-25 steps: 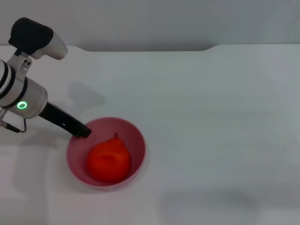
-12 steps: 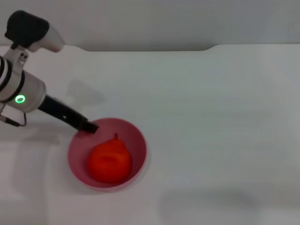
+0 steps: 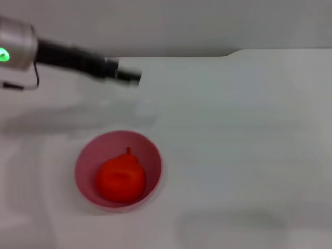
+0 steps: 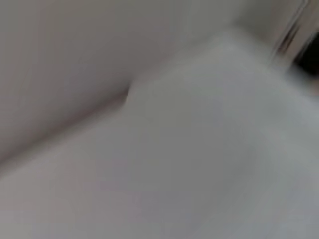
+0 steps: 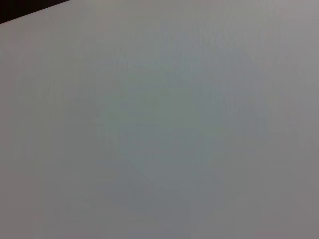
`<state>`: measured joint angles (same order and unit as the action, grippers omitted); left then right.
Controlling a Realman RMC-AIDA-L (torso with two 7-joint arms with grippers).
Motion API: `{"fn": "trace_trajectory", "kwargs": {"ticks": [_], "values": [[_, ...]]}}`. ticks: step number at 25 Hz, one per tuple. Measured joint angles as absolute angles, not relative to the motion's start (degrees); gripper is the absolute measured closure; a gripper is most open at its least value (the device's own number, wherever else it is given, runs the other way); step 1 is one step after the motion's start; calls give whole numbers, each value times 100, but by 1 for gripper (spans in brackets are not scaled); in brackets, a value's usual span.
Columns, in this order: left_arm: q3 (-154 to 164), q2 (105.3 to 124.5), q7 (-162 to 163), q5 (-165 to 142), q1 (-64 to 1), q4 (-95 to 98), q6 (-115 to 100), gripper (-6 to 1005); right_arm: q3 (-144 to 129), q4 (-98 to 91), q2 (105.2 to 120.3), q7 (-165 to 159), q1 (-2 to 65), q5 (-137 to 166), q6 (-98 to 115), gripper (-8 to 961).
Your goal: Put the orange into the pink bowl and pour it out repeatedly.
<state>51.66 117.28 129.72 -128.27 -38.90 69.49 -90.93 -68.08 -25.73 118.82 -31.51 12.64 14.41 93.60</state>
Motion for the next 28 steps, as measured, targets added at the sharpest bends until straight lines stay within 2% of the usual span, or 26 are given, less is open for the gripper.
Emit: {"fn": "trace_trajectory", "kwargs": {"ticks": [1,7,16,20,22,24,28], "values": [[4884,11733,12699,-12336,-3845,6882,-9046,202,-6813,-2557,11882,-3150,1280,1440,9360,298],[3998,11761,10745,-9376,-3410,5553,-8488,202,-6798,-2341,11882,-3126,1463,1442,9343,298],[4011,11850,6127,-5194,-2623,2788,-8602,203,-6784,-1981,11895,-3144,1694,1441,9311,298],[3981,11855,4135,-4248,-2482,1997,-8624,203,-6698,-1505,11900,-3114,2028,1434,9190,298],[3981,11855,4135,-4248,-2482,1997,-8624,203,-6652,-1444,11901,-3112,2074,1433,9103,298],[3973,11856,2304,-3916,-2444,1524,-8348,203,-6573,-1400,11900,-3103,2122,1432,8901,298],[3972,11855,1428,-3760,-2426,1233,-8162,203,-6492,-1405,11900,-2823,2204,1428,8445,298]]}}
